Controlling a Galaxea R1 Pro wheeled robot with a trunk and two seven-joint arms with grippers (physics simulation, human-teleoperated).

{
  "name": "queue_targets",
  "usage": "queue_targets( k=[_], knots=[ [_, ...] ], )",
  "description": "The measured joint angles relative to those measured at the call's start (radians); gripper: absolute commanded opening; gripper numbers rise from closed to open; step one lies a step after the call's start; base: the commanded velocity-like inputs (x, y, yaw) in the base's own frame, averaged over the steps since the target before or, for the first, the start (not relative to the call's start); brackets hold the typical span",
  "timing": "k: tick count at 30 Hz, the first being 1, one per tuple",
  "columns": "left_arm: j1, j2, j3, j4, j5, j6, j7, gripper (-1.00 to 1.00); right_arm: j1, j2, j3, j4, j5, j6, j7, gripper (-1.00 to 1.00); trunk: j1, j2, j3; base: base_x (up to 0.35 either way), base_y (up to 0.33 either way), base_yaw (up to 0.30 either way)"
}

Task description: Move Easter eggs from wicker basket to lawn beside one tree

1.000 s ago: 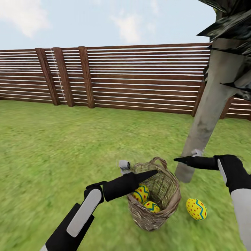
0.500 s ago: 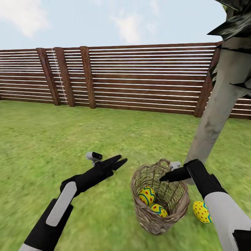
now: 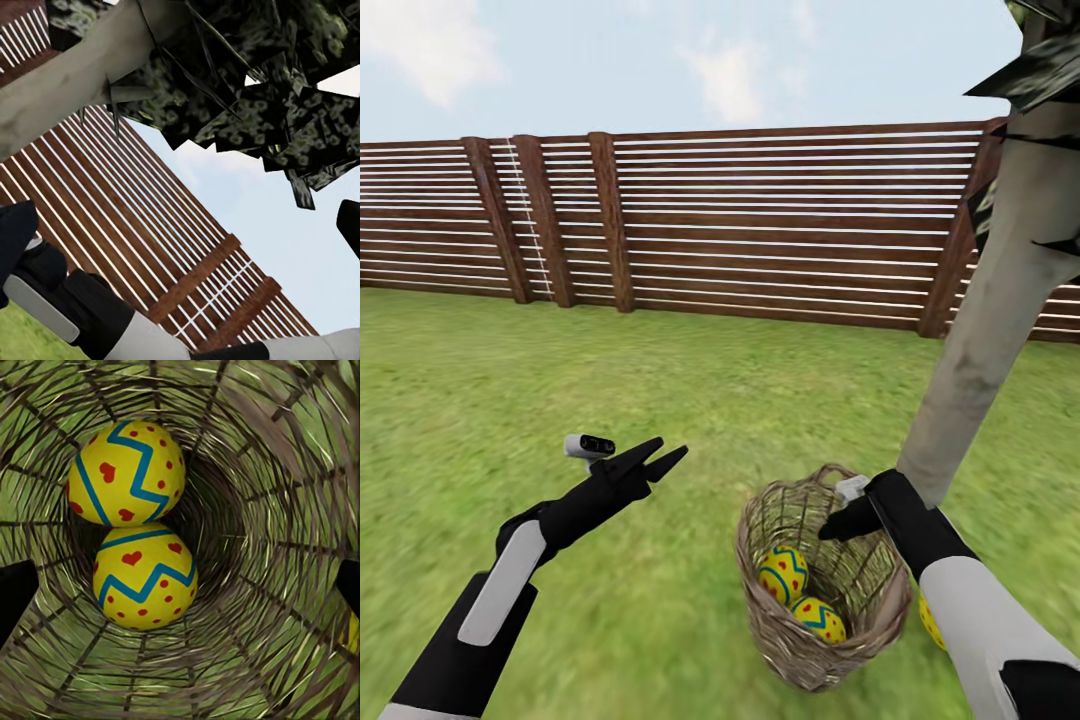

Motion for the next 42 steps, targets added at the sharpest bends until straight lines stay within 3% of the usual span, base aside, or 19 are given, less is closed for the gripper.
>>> queue_targets(
  k=[5,11,22,36,42],
  knots=[
    [0.0,0.0,0.0,0.0,-0.001,-0.003,-0.001,1.0,0.0,0.001,0.002,0.0,0.004,0.0,-0.008,1.0,0.0,0.0,0.0,0.019,0.0,0.0],
    [0.0,0.001,0.0,0.0,-0.001,-0.002,-0.001,1.0,-0.001,0.028,0.004,0.04,0.002,0.0,-0.082,1.0,0.003,-0.001,-0.023,0.001,0.0,0.0],
    [0.0,0.002,0.026,0.001,-0.001,-0.002,-0.001,1.0,-0.002,0.041,0.004,0.065,-0.001,-0.01,-0.084,1.0,0.008,-0.004,-0.066,0.0,0.0,0.0],
    [0.024,0.01,0.049,0.031,0.0,-0.002,-0.001,1.0,-0.049,0.105,0.002,0.052,-0.007,0.001,-0.081,1.0,0.008,-0.004,-0.066,0.013,0.011,0.0],
    [0.024,0.01,0.049,0.03,0.002,0.0,0.0,1.0,-0.049,0.104,0.0,0.056,-0.008,0.0,-0.078,1.0,0.008,-0.004,-0.066,0.188,0.217,0.0]
  ],
)
